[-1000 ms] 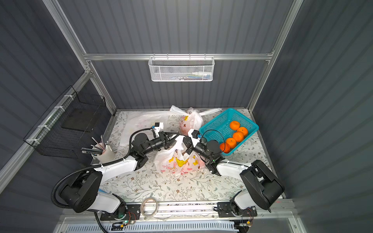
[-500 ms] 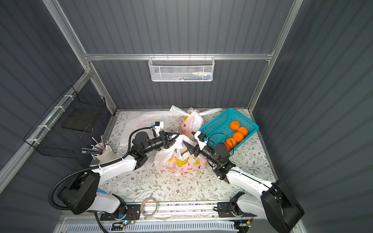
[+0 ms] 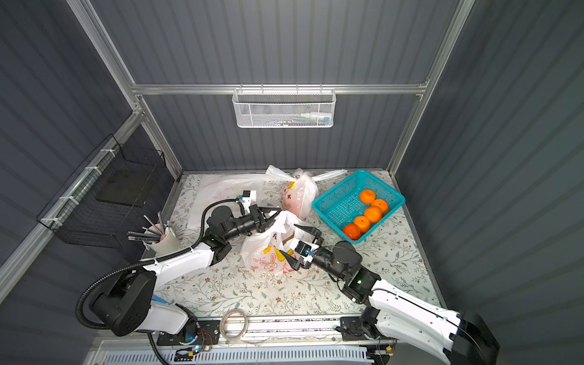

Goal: Place the oranges into plastic bags & tie knots
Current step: Tie the plastic bag at the center of the board.

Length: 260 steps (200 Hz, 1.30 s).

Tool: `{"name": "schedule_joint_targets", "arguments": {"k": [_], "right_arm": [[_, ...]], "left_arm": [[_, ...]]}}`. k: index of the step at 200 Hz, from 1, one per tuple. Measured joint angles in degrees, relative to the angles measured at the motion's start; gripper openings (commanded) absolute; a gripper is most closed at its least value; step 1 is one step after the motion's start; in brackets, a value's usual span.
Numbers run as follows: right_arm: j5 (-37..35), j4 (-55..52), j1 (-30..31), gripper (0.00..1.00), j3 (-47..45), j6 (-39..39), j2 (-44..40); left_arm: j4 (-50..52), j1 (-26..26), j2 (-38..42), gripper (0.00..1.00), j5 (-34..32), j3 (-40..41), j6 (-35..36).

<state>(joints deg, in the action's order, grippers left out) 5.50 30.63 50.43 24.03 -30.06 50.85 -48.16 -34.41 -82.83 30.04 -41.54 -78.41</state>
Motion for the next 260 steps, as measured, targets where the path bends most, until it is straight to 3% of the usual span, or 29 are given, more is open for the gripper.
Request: {"name": "schedule_joint_targets", "arguments": {"k": [40, 113, 145, 174, 223, 260], "right_arm": [[-4.48, 1.16, 2.03, 0.66, 3.45, -5.38, 6.03], [-7.45, 4.61, 2.58, 0.45, 5.64, -9.29, 9.35], [-7.61, 5.31, 3.15, 0.29, 5.99, -10.12, 9.55], [-7.23, 5.33, 3.26, 0.00, 5.99, -9.66, 9.01], [-8.63, 2.25, 3.26, 0.00, 6.16, -9.18, 7.26], [-11.52, -4.39, 3.17, 0.00, 6.60, -7.85, 4.24]], "left_arm": [[0.39, 0.00, 0.00, 0.00, 0.00, 0.00, 0.00], [0.63, 0.00, 0.00, 0.00, -0.02, 0.00, 0.02], [1.03, 0.00, 0.00, 0.00, -0.04, 0.00, 0.02], [1.66, 0.00, 0.00, 0.00, -0.11, 0.00, 0.07], [6.75, 0.59, 1.14, 0.00, -0.26, -1.53, 2.93], [10.82, 3.96, 4.39, 0.00, -0.13, -1.60, 5.53]]}}
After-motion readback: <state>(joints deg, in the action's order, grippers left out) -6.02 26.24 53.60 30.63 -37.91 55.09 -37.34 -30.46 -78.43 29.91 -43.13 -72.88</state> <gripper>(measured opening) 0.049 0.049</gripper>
